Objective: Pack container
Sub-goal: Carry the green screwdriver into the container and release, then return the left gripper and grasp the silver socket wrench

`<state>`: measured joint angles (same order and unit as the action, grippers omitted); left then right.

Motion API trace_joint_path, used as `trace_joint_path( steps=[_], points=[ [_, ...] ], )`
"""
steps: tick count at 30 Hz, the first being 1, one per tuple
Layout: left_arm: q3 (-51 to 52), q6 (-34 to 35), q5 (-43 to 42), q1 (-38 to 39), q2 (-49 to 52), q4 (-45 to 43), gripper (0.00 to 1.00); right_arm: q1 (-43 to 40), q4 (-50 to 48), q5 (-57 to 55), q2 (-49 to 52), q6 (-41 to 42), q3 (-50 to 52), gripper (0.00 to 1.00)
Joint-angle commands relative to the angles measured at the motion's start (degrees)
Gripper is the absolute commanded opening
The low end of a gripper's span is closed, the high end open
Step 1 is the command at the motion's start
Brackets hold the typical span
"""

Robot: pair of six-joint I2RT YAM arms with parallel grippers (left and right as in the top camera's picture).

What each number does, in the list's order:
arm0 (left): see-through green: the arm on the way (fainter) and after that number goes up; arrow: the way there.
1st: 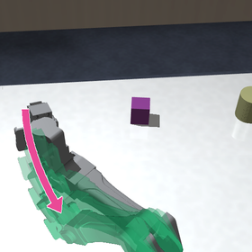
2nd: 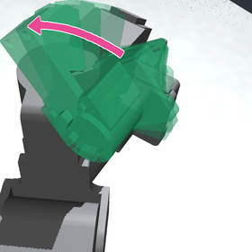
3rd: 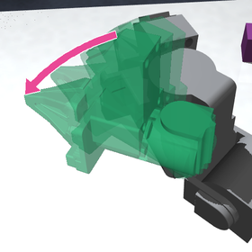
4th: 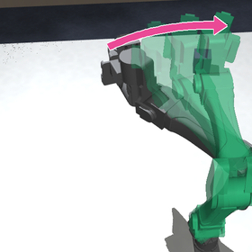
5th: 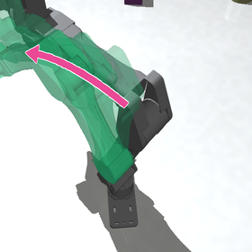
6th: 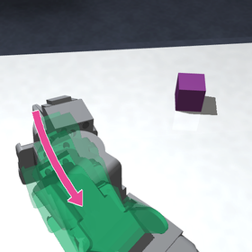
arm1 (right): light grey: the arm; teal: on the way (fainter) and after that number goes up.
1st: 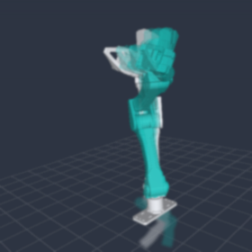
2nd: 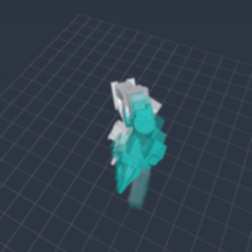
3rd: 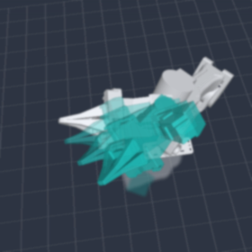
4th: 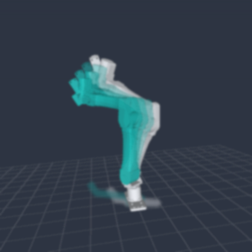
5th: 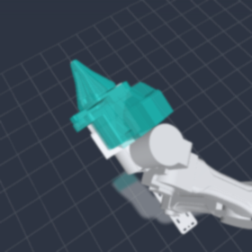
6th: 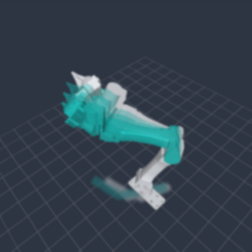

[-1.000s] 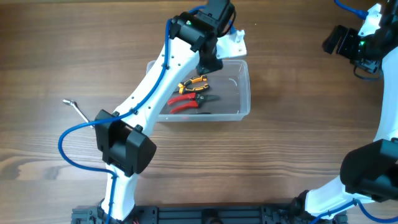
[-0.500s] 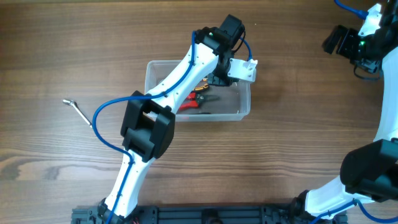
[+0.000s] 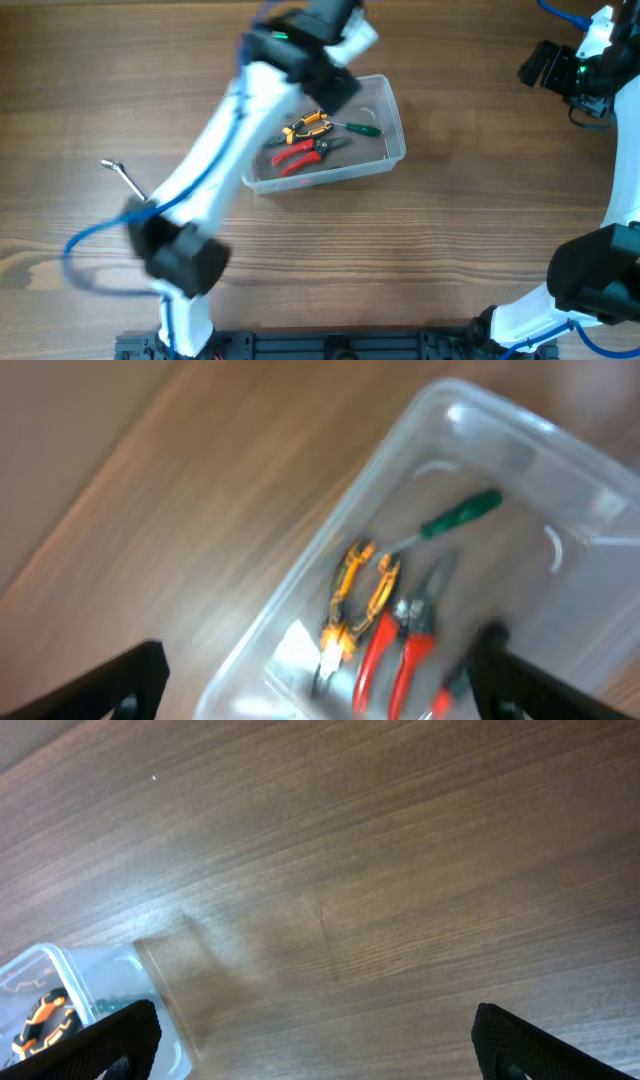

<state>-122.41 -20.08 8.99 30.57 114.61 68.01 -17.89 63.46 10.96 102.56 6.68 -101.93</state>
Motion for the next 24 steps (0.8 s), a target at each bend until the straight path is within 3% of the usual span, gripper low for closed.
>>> trace_joint_path(
  steps=[1,3,4,6,8,10,17,19,20,24],
  points=[
    [-1.1,19.2,1.2,-8.9,-5.8,8.2,0.63,0.3,0.0,0.7,0.3,1.0,0.4,1.0],
    [-0.4,33.1,1.1,-16.7,-5.5,15.4,0.46,0.3,0.0,0.7,0.3,1.0,0.4,1.0],
    [0.7,40.1,1.1,-20.5,-5.2,19.0,0.45,0.3,0.0,0.7,0.3,1.0,0.4,1.0],
    [6.6,52.2,1.2,-28.3,-4.8,22.0,0.65,0.3,0.0,0.7,0.3,1.0,0.4,1.0],
    [15.9,57.6,1.1,-34.5,-4.8,16.9,0.83,0.3,0.0,0.7,0.3,1.0,0.4,1.0],
    [25.5,60.2,-2.4,-38.9,-4.8,7.8,0.92,0.3,0.0,0.7,0.3,1.0,0.4,1.0],
    [39.4,63.5,-10.0,-48.2,-4.8,-6.3,0.84,0.3,0.0,0.7,0.3,1.0,0.4,1.0],
    [44.1,66.8,-10.3,-51.0,-4.8,-10.2,0.86,0.3,0.0,0.7,0.3,1.0,0.4,1.0],
    [45.6,65.5,-10.2,-51.9,-4.8,-11.6,0.9,0.3,0.0,0.7,0.3,1.0,0.4,1.0],
    [46.8,47.5,-8.7,-53.1,-4.8,-15.9,0.89,0.3,0.0,0.7,0.3,1.0,0.4,1.0]
  ],
)
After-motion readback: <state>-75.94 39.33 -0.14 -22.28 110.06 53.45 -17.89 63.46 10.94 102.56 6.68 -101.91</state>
